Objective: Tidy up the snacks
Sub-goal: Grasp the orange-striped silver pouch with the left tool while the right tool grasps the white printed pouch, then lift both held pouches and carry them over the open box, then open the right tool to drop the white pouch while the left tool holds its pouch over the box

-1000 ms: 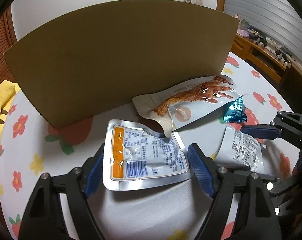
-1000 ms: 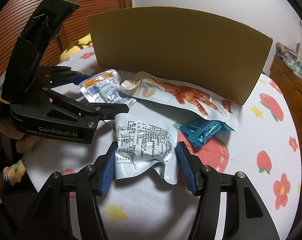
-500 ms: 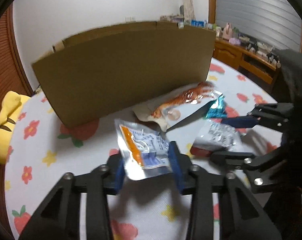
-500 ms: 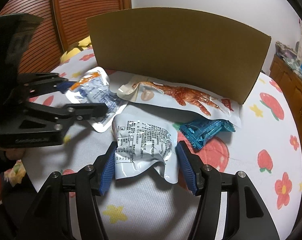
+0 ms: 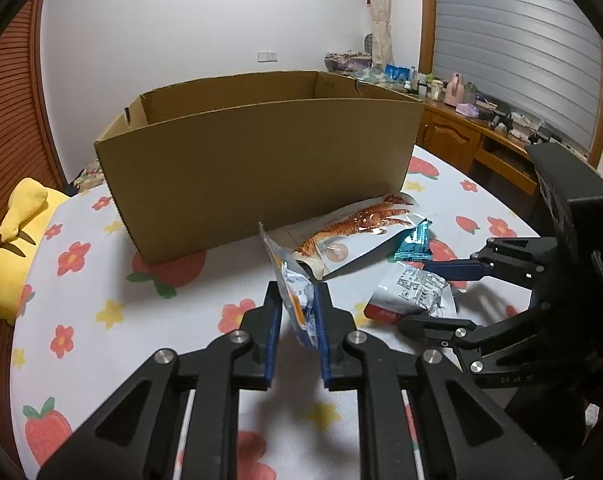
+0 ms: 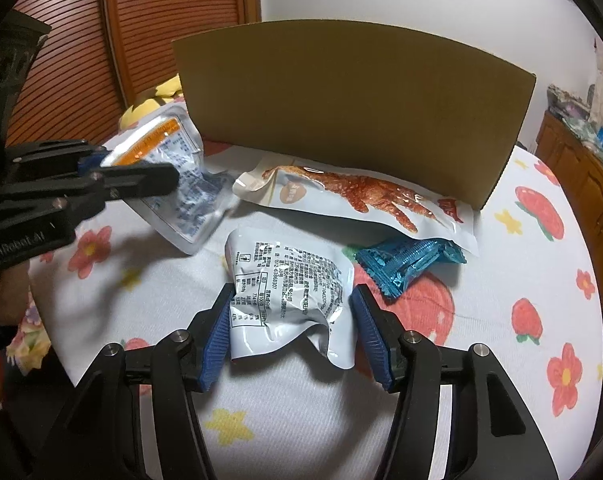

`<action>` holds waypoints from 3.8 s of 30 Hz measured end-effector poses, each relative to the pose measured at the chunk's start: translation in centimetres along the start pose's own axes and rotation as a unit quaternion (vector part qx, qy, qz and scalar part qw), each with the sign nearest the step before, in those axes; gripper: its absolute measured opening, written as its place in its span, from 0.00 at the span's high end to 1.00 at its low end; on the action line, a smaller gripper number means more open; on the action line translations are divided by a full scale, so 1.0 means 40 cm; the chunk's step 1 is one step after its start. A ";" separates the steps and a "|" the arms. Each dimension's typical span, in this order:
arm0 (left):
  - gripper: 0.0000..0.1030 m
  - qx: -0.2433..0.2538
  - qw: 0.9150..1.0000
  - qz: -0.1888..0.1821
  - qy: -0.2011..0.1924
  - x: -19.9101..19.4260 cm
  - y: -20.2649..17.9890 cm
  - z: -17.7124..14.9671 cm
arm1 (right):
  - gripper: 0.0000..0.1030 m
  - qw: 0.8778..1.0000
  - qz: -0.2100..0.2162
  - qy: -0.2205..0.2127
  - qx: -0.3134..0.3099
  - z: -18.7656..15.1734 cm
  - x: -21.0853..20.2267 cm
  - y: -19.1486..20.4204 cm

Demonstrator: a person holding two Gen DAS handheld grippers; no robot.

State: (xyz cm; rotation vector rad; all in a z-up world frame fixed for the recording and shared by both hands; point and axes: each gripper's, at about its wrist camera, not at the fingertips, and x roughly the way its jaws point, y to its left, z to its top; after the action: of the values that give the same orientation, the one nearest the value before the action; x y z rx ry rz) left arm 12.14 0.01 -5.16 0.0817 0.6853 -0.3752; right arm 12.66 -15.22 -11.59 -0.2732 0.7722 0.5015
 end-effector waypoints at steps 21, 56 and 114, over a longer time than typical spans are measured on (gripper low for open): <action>0.87 -0.006 0.998 0.011 -0.055 -0.080 0.015 0.081 | 0.43 0.998 -0.009 -0.055 0.011 0.029 -0.106 -0.026; 0.87 -0.009 0.993 0.031 -0.111 0.028 0.133 0.370 | 0.42 0.987 -0.034 -0.157 0.008 0.385 -0.121 -0.191; 0.73 -0.016 0.997 0.036 -0.060 0.112 0.112 0.351 | 0.31 0.994 -0.031 -0.104 0.031 0.338 -0.083 -0.220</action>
State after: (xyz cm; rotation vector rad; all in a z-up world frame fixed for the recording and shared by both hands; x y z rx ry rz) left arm 25.39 0.04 2.65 0.0531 0.5677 -0.2980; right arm 23.30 -18.23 0.60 -0.1836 0.5741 0.4385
